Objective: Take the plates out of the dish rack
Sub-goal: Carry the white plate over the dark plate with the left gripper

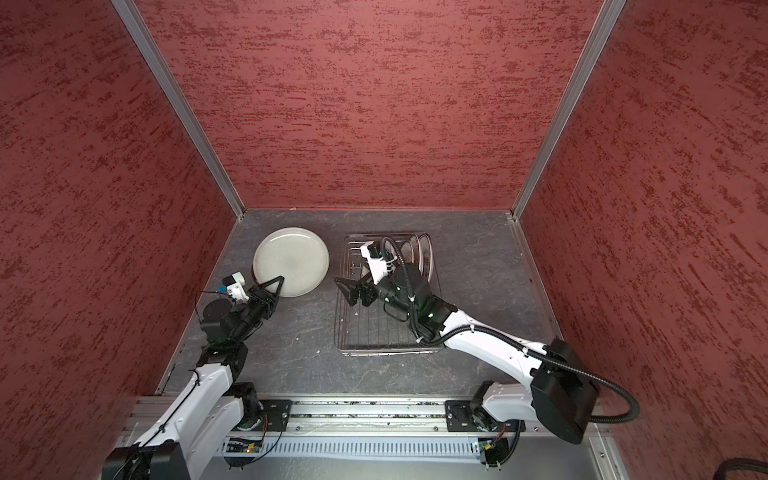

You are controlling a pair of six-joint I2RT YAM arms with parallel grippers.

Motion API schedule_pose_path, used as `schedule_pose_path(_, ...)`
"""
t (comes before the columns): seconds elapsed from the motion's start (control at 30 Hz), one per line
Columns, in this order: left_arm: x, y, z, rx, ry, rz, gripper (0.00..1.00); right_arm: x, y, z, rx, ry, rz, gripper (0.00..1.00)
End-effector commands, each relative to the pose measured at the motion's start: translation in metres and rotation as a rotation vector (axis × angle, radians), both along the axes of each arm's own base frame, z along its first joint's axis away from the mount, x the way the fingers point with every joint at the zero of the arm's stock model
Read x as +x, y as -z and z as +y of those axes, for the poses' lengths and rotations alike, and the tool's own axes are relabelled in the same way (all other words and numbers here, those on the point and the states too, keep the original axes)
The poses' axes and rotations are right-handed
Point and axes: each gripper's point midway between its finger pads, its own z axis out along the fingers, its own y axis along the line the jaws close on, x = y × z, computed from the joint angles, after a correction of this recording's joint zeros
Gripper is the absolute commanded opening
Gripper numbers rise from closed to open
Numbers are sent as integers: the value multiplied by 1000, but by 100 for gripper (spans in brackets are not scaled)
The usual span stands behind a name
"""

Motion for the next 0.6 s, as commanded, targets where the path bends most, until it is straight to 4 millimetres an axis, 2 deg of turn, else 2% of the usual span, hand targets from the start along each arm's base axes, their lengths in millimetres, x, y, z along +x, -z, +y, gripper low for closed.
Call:
schedule_pose_path(0.0, 6, -39, 13, 18, -62, -129, 0, 13, -2, 9, -59, 71, -51, 99)
schedule_pose_path(0.13, 10, -30, 27, 28, -124, -91, 0, 13, 3, 35, -77, 24, -65, 99)
schedule_pose_path(0.27, 15, -26, 36, -2, -142, -68, 0, 24, 9, 57, -75, 9, -84, 99)
schedule_pose_path(0.57, 25, -8, 56, -8, -190, 4, 0, 44, 27, 89, -104, 6, -28, 99)
